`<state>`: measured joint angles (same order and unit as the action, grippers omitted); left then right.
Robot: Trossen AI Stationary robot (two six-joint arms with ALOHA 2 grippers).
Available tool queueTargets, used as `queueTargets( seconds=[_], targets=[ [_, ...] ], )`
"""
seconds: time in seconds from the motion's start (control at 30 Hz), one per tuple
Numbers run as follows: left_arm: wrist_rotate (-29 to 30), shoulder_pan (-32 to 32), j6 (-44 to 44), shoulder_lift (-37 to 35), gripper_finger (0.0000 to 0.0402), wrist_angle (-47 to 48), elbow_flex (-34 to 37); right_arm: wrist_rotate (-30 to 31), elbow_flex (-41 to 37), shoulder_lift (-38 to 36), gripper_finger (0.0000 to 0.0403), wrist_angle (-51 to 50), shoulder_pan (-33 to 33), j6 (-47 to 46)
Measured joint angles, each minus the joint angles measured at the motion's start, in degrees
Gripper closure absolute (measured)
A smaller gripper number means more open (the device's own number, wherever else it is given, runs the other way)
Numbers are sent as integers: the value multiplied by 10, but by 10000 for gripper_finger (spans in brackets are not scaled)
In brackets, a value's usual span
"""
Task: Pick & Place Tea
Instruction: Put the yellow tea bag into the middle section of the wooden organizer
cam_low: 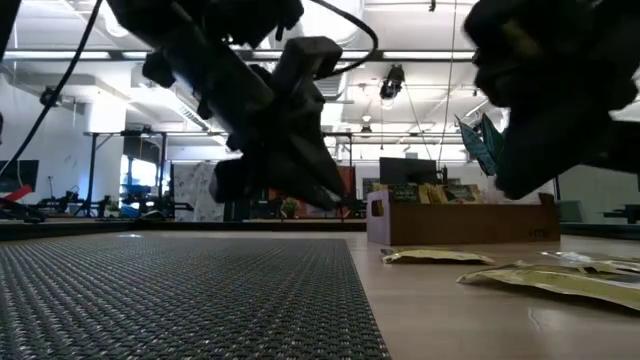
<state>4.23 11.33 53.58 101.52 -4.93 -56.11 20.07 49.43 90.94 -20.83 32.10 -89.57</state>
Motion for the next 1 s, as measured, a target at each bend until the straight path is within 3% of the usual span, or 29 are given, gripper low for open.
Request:
queueTargets(
  seconds=[0.2,0.5,1.0],
  targets=[
    [2,2,18,2,312,-80,10,-11,-16,0,349,4,-29,20],
    [2,-4,5,44,312,-59,-2,-59,-30,48,349,125,-64,62],
    [2,-18,34,77,312,-87,-8,-53,-26,96,349,148,-76,45]
  ],
)
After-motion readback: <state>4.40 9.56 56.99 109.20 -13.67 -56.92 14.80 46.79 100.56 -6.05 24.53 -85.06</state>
